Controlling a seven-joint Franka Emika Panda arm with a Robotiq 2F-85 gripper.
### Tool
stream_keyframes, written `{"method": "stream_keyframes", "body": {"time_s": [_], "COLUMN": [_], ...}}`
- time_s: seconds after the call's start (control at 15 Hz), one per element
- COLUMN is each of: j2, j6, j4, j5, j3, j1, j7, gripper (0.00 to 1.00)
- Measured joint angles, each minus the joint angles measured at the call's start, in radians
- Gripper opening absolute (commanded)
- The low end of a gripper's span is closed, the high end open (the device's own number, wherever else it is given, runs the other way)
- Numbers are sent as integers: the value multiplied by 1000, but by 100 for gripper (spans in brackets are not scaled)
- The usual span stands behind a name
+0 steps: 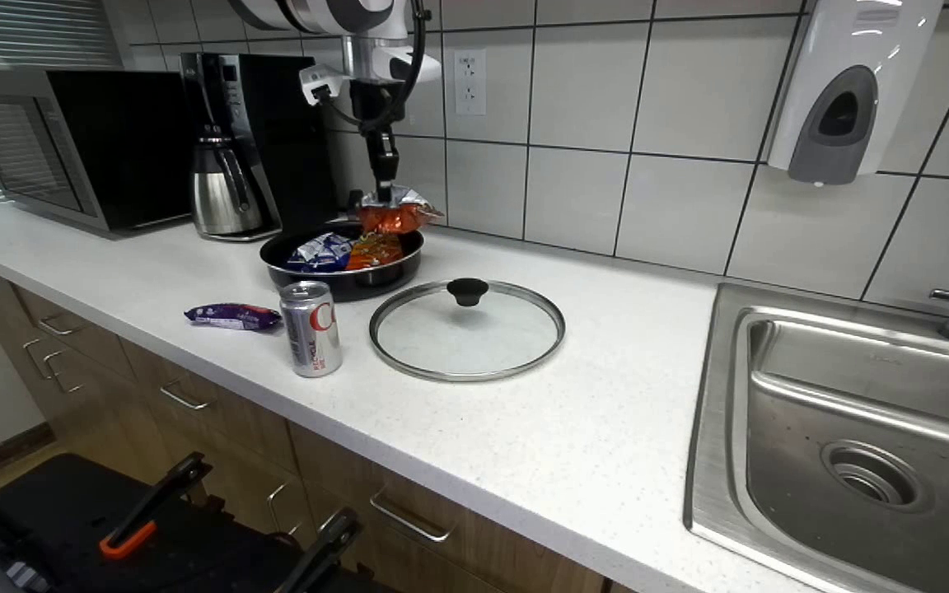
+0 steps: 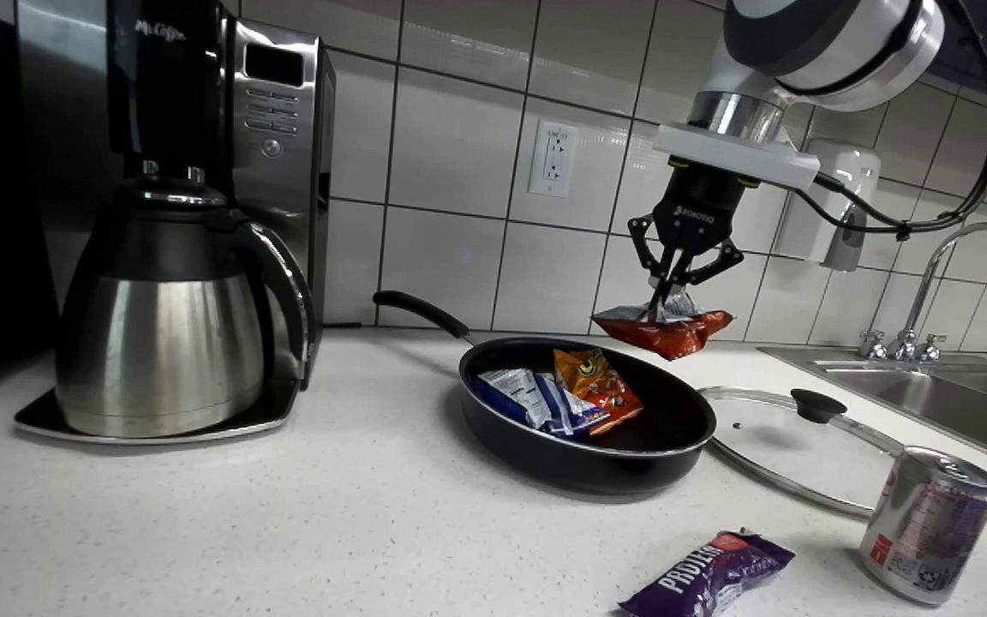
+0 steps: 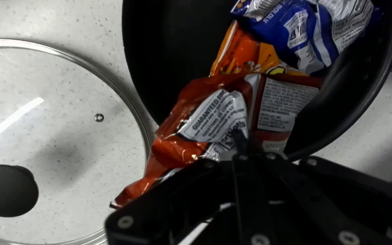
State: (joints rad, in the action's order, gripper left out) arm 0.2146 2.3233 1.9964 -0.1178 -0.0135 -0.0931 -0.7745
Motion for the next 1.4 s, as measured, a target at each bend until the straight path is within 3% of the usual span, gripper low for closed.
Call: {"method": "stream_keyframes", "body": {"time_s": [0.73, 1.4], "j2": [44, 104], "j6": [-73, -108], "j4": [0, -15], "j5": [-43, -61], "j3": [56, 59], "j1": [-17, -26], "j7": [31, 48], "gripper": [0, 0]}}
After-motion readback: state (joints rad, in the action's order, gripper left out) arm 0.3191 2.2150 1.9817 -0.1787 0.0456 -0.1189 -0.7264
